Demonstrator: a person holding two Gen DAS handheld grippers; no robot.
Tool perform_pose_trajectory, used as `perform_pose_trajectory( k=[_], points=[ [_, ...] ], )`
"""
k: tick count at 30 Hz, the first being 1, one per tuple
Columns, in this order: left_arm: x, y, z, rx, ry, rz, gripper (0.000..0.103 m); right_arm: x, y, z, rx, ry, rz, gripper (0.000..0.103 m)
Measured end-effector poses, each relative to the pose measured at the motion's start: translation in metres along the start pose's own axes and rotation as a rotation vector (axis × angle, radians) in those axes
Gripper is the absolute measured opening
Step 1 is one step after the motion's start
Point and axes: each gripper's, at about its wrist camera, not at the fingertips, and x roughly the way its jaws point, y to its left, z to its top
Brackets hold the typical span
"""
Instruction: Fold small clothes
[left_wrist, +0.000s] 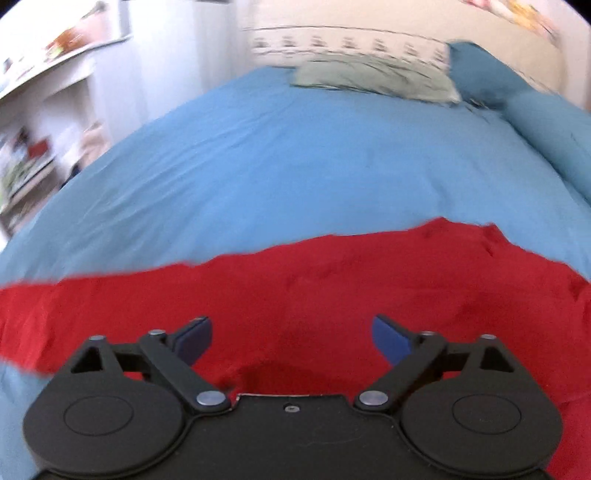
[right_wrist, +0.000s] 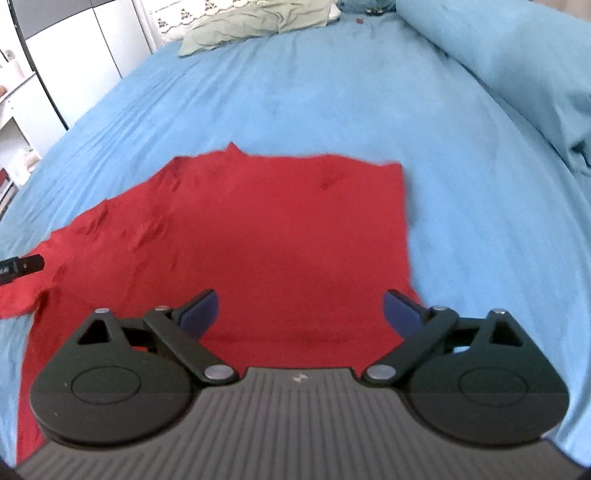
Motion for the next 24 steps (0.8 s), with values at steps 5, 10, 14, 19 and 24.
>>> perform_pose_trajectory(
  k=[5, 10, 14, 19, 24],
  points=[
    [0.047, -0.033, -0.01, 0.04, 0.117, -0.061, 0.096, 0.05, -0.021, -0.006, 0.172, 0.067, -0.077, 0.103],
    [0.049, -0.033, -0.028, 0.09, 0.13, -0.071, 0.097, 0.041, -0.04, -0.022, 0.173, 0.031, -0.032, 0.103],
    [0.038, -0.026, -0.023, 0.076, 0.152, -0.067, 0.097, 0.035, -0.034, -0.018, 0.085, 0.051, -0.018, 0.103],
    [-0.001, -0.005, -0.003, 0.028, 0.168, -0.013, 0.098, 0.0, -0.016, -0.007, 0.092, 0.014, 0.015, 0.103],
    [-0.036, 0.054, 0.007, -0.046, 0.178, 0.027, 0.099, -0.018, 0.026, -0.003, 0.031, 0.007, -0.011, 0.103]
  ],
)
